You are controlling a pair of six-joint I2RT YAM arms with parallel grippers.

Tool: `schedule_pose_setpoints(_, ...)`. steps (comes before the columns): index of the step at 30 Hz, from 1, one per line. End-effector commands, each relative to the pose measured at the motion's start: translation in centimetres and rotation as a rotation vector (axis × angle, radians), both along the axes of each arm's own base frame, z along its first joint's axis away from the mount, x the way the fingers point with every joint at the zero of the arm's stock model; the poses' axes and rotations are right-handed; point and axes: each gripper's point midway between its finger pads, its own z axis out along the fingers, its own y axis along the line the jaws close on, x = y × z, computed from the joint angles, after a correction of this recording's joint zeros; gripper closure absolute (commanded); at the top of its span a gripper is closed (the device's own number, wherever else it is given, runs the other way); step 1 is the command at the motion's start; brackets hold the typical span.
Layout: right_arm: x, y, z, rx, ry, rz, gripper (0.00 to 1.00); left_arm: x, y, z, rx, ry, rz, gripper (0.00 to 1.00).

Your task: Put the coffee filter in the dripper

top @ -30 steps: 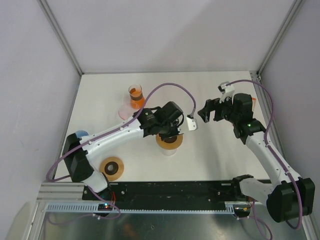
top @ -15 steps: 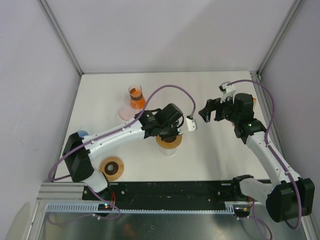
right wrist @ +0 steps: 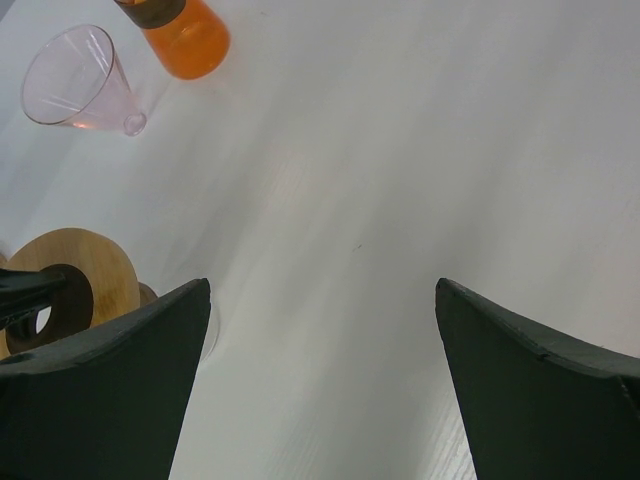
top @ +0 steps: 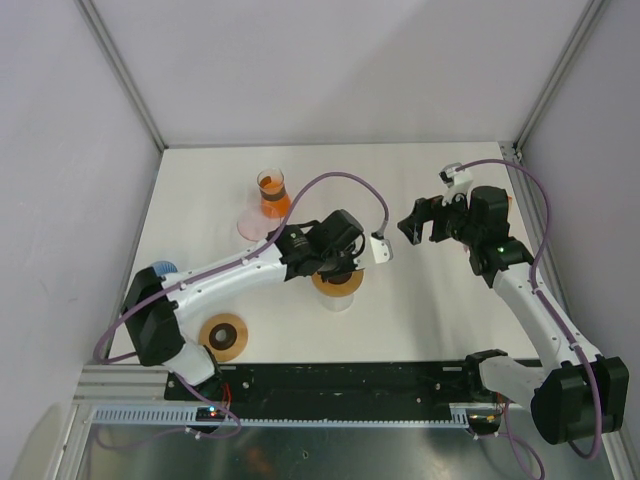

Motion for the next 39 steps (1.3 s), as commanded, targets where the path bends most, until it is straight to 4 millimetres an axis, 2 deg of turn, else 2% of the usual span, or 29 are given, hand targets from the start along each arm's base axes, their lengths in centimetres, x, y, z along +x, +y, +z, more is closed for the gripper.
schedule_pose_setpoints(1, 0.4, 0.2, 2.6, 0.021, -0.067, 0.010, 0.01, -0.2, 0.4, 1.8, -0.041, -0.031, 0.001, 1.00)
schedule_pose_setpoints(8, 0.5, 0.2, 2.4, 0.023, -0.061, 0.011, 0.01, -0.5, 0.3, 2.9, -0.079, -0.031, 0.006, 1.00)
schedule_pose_setpoints(13, 0.5, 0.2, 2.4, 0.024, -0.061, 0.011, 0.01, -0.9, 0.4, 1.7, -0.058, -0.007, -0.004, 1.00)
schedule_pose_setpoints(20, 0.5, 0.1, 2.3, 0.023, -0.056, 0.012, 0.01, -1.3, 0.3, 1.1, -0.057, 0.017, -0.014, 0.99)
schedule_pose_setpoints(22, 0.5, 0.2, 2.3, 0.024, -0.055, 0.013, 0.01, -1.2, 0.3, 1.1, -0.055, 0.017, -0.013, 0.93)
schedule_pose_setpoints(24, 0.5, 0.2, 2.2, 0.023, -0.053, 0.013, 0.01, -1.2, 0.2, 1.3, -0.061, 0.015, -0.013, 0.81)
schedule_pose_setpoints(28, 0.6, 0.2, 2.2, 0.024, -0.051, 0.013, 0.01, -0.8, 0.1, 2.5, -0.080, -0.012, -0.006, 0.65)
schedule_pose_setpoints(39, 0.5, 0.2, 2.1, 0.026, -0.048, 0.017, 0.01, 1.3, 0.9, 7.1, -0.105, -0.166, 0.049, 0.44)
